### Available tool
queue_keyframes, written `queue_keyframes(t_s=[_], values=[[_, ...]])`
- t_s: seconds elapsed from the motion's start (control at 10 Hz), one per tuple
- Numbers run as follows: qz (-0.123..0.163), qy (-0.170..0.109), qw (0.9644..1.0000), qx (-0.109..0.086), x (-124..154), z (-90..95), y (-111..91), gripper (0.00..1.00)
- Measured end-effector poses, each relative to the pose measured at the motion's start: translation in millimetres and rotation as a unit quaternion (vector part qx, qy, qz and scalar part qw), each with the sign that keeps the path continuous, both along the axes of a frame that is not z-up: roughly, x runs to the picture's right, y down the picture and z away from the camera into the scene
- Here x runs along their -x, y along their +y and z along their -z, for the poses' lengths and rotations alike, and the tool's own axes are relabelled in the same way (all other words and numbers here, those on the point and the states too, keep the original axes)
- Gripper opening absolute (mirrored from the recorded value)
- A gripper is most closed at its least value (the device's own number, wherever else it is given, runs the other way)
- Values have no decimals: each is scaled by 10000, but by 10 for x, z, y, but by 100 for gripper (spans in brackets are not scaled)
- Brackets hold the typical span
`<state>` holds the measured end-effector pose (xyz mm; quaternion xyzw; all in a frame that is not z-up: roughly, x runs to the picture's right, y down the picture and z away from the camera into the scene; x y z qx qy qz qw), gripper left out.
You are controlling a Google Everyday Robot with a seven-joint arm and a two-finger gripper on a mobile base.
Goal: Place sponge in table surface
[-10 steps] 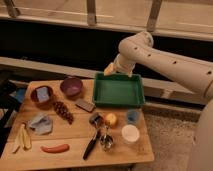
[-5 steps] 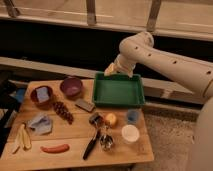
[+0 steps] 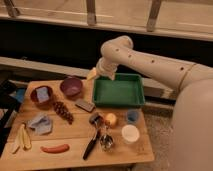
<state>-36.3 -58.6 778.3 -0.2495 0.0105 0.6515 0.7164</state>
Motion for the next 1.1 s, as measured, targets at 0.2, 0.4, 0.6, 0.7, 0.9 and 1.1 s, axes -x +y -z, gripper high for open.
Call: queue_keyframes(t_s=[0.2,0.4,0.6,0.7,0.9,1.1], values=[[46,-242,9997,-39,541,5,110,80],[-259,-367,9988,-185,902,48,173,80],[-360,-422,9982,-215,1022,71,206,80],[-358,-418,9982,-227,1007,70,192,80],[-275,-589,9979,-81,1033,23,256,80],[-123,-867,9961,49,1300,-28,324,80]])
